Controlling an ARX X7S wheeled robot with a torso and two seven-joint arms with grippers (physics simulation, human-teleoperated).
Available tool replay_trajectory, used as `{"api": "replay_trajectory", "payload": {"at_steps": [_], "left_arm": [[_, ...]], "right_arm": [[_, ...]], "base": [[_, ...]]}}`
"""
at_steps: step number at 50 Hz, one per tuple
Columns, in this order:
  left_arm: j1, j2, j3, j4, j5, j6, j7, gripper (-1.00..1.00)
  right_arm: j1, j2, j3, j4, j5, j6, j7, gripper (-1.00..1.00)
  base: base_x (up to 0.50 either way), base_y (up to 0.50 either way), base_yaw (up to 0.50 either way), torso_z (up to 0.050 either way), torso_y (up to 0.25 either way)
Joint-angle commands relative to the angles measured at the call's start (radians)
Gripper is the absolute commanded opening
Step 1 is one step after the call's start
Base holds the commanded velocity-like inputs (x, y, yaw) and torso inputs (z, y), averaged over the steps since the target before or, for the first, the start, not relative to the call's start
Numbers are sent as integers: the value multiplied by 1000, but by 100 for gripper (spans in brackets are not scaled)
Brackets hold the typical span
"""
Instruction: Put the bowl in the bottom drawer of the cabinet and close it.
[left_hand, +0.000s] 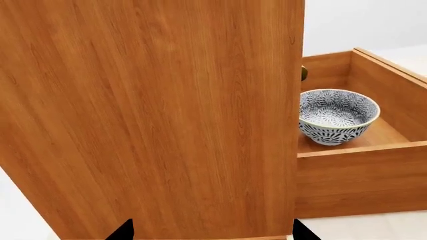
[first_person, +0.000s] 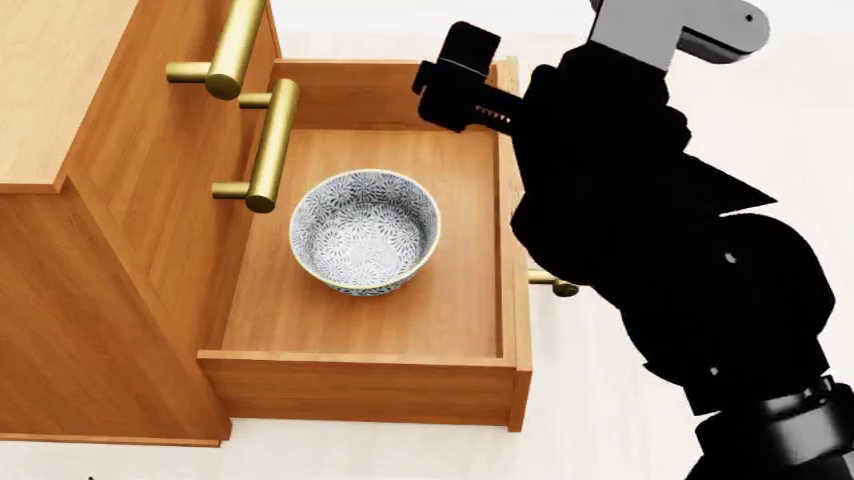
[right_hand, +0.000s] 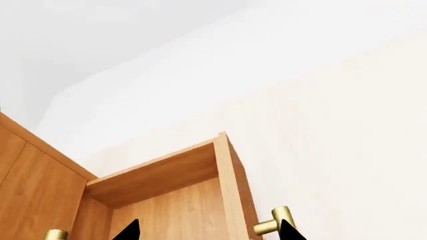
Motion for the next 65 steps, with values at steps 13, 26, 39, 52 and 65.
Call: {"api": "replay_trajectory", "payload": {"at_steps": [13,26,39,52,65], "left_arm": [[4,29,-20,40,-25,16,48,100],[7,25,-23,41,-24,23,47,100],[10,22,-20,47,-23,24,43,100],[3,25,-11,45,-21,19,43,100],[0,22,-10,47,-24,18,41,100]], "right_arm": [[-418,237,67,-483,-302,-304,122,100],[-673,329,25,-605,-529,-482,55,100],[-837,327,-56,-537,-798,-653,46,100],[-903,313,-85,-458,-875,-719,32,100],[-962,286,-106,-367,-917,-793,14,100]], "base": [[0,0,0,0,0],[0,0,0,0,0],[0,0,0,0,0],[0,0,0,0,0],[0,0,0,0,0]]}}
